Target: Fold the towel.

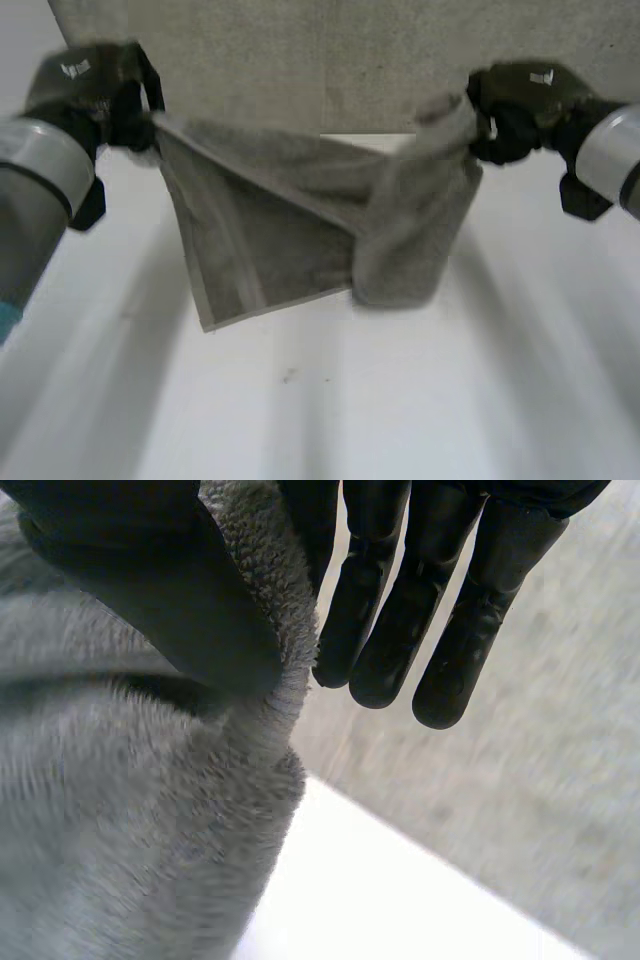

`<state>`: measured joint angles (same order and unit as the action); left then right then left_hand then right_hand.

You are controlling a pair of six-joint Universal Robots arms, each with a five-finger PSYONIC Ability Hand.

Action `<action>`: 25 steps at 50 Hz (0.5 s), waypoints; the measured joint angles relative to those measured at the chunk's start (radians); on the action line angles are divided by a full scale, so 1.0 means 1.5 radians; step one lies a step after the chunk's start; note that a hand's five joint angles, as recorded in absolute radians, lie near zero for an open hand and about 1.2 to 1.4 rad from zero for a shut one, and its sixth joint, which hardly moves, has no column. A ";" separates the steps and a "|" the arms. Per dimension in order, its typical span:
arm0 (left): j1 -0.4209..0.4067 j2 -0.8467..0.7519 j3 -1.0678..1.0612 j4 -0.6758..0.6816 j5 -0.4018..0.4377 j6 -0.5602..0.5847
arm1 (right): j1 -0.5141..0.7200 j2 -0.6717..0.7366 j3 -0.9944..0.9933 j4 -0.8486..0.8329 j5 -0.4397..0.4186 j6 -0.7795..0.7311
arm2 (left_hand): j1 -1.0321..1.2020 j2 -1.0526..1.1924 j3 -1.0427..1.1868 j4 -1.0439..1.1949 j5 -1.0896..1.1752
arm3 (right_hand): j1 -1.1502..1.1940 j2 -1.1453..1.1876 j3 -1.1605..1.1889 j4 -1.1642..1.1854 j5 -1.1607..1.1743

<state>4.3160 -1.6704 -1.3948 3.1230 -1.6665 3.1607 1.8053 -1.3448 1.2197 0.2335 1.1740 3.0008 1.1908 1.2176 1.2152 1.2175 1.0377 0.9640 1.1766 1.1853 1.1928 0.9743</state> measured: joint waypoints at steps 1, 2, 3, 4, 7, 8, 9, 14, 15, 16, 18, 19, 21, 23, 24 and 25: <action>-0.001 0.000 -0.014 0.000 0.000 0.000 | -0.004 0.002 0.008 0.005 -0.006 -0.005 | 0.000 0.000 0.000 0.000 0.000 | 0.000 0.000 0.000 0.000 0.000; -0.001 0.000 -0.014 0.000 0.000 0.000 | -0.004 0.002 0.008 0.005 -0.006 -0.005 | 0.000 0.000 0.000 0.000 0.000 | 0.000 0.000 0.000 0.000 0.000; -0.003 0.000 -0.057 0.003 0.000 0.001 | -0.016 0.015 0.039 0.013 -0.020 -0.030 | 0.000 0.000 0.000 0.000 0.000 | 0.000 0.000 0.000 0.000 0.000; -0.004 -0.001 -0.067 0.003 0.000 0.001 | -0.020 0.022 0.052 0.013 -0.022 -0.043 | 0.000 0.000 0.000 0.000 0.000 | 0.000 0.000 0.000 0.000 0.000; -0.005 -0.006 -0.113 0.008 0.000 0.002 | -0.035 0.045 0.096 0.009 -0.024 -0.098 | 0.000 0.000 0.000 0.000 0.000 | 0.000 0.000 0.000 0.000 0.001; -0.005 -0.009 -0.134 0.011 0.000 0.003 | -0.044 0.056 0.115 0.007 -0.022 -0.133 | 0.000 0.000 0.000 0.000 0.000 | 0.000 0.000 0.000 0.000 0.001; -0.004 -0.009 -0.143 0.013 0.000 0.004 | -0.049 0.061 0.123 0.007 -0.019 -0.151 | 0.000 0.000 0.000 0.000 0.000 | 0.000 0.000 0.000 0.000 0.001; -0.001 -0.013 -0.201 0.034 0.000 0.013 | -0.078 0.090 0.166 0.010 0.009 -0.297 | 0.000 0.000 0.000 0.000 0.000 | 0.000 0.000 0.000 0.000 0.002; -0.001 -0.014 -0.207 0.037 0.000 0.015 | -0.082 0.093 0.170 0.010 0.014 -0.319 | 0.000 0.000 0.000 0.000 0.000 | 0.000 0.000 0.000 0.000 0.002; -0.001 -0.014 -0.213 0.042 0.000 0.016 | -0.086 0.095 0.173 0.011 0.020 -0.344 | 0.000 0.000 0.000 0.000 0.000 | 0.000 0.000 0.000 0.000 0.002; -0.001 -0.014 -0.222 0.051 0.000 0.019 | -0.092 0.098 0.178 0.010 0.031 -0.384 | 0.000 0.000 0.000 0.000 0.000 | -0.002 -0.004 -0.004 -0.001 0.001; -0.002 -0.015 -0.227 0.057 0.000 0.021 | -0.097 0.099 0.181 0.008 0.039 -0.419 | 0.000 0.000 0.000 0.000 0.000 | -0.095 -0.141 -0.145 -0.136 -0.106; -0.003 -0.018 -0.229 0.063 0.000 0.022 | -0.099 0.099 0.183 0.005 0.044 -0.432 | 0.000 0.000 0.000 0.000 0.000 | -0.170 -0.230 -0.232 -0.236 -0.198; -0.004 -0.023 -0.229 0.069 0.000 0.023 | -0.101 0.097 0.184 -0.001 0.049 -0.435 | 0.000 0.000 0.000 0.000 0.000 | -0.267 -0.362 -0.366 -0.370 -0.332; -0.004 -0.024 -0.229 0.070 0.000 0.023 | -0.101 0.096 0.184 -0.003 0.050 -0.432 | 0.000 0.000 0.000 0.000 0.000 | -0.267 -0.362 -0.366 -0.370 -0.332; -0.004 -0.028 -0.227 0.073 0.000 0.023 | -0.102 0.093 0.185 -0.007 0.051 -0.416 | 0.000 0.000 0.000 0.000 0.000 | -0.335 -0.451 -0.460 -0.464 -0.429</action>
<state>4.3094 -1.7126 -1.7346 3.2322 -1.6661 3.1949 1.6528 -1.2049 1.4968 0.2227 1.2502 2.3763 1.1908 1.2176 1.2159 1.2176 1.0377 0.4615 0.4998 0.4955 0.4974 0.3304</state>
